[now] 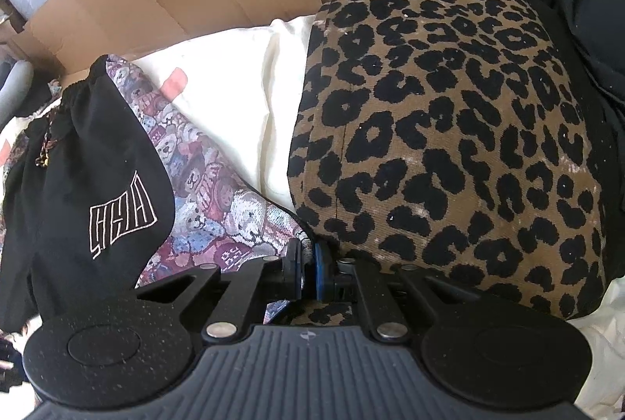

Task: Fold clothes
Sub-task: 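Smooth the shorts' leg flat with the open left tool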

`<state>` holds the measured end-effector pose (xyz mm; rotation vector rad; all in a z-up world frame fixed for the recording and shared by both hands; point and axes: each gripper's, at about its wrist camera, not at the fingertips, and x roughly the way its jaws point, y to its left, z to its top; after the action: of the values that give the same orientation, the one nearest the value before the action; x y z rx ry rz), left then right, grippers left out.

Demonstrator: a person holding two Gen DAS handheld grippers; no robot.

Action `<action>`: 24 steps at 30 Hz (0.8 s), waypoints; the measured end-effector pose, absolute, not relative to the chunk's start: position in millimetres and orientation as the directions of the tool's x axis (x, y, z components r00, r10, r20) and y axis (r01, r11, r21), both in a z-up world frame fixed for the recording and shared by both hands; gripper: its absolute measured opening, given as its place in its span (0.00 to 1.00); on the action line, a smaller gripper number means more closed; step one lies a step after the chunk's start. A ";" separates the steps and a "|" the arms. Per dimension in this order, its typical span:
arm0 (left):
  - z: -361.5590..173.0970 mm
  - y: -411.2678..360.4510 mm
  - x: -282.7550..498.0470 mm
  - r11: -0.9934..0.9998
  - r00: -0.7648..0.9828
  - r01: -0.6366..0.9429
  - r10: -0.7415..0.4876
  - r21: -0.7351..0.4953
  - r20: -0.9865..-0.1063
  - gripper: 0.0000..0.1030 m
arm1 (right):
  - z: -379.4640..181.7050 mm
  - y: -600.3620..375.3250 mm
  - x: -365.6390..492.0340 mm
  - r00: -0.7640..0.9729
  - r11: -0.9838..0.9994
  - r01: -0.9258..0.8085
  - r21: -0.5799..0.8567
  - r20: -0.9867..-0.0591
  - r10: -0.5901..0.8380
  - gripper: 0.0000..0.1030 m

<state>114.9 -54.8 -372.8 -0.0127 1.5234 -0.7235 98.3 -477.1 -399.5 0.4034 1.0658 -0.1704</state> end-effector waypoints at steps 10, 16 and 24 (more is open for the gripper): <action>-392.9 -52.7 111.1 0.795 -0.142 0.294 -0.513 -0.531 -0.847 0.38 | -401.2 -474.8 98.6 0.470 0.919 0.322 0.227 -0.881 0.053 0.05; -404.5 -52.8 110.8 0.779 -0.197 0.222 -0.553 -0.586 -0.809 0.03 | -400.5 -474.2 95.5 0.467 0.920 0.317 0.228 -0.882 0.058 0.05; -390.9 -52.0 108.8 0.753 -0.240 0.277 -0.547 -0.596 -0.802 0.01 | -389.1 -474.2 88.3 0.470 0.924 0.299 0.239 -0.879 0.075 0.04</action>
<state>108.8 -52.0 -390.9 -0.2188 1.6420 -0.7807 88.3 -474.2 -389.1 0.3875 1.0795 -0.1415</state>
